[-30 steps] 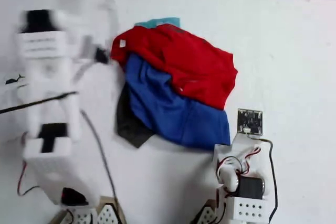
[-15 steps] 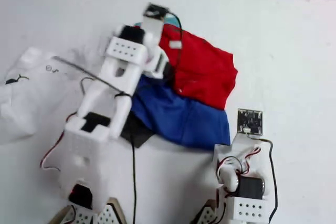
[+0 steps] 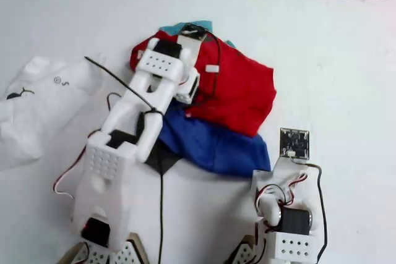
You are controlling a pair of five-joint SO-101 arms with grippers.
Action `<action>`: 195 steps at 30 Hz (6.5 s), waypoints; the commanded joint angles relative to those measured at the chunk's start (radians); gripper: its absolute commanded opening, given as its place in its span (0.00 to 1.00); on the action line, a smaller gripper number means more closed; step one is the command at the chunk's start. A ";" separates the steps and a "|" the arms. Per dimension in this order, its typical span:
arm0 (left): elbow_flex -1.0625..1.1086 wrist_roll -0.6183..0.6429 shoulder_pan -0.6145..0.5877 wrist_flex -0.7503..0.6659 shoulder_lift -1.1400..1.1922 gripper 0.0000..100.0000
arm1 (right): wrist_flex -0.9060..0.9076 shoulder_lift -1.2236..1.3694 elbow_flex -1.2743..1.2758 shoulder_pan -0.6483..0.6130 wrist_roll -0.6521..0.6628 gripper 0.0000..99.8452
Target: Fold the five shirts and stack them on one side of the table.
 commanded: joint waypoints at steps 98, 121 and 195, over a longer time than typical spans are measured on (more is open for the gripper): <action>0.328 -0.195 -0.413 0.144 -0.733 0.29 | -0.292 0.005 0.011 -0.153 -0.002 0.02; 0.326 -0.195 -0.411 0.137 -0.730 0.29 | -0.433 0.392 -0.545 -0.035 0.087 0.02; 0.045 -0.117 0.216 0.282 -0.706 0.20 | -1.009 1.445 -0.690 0.024 -0.181 0.02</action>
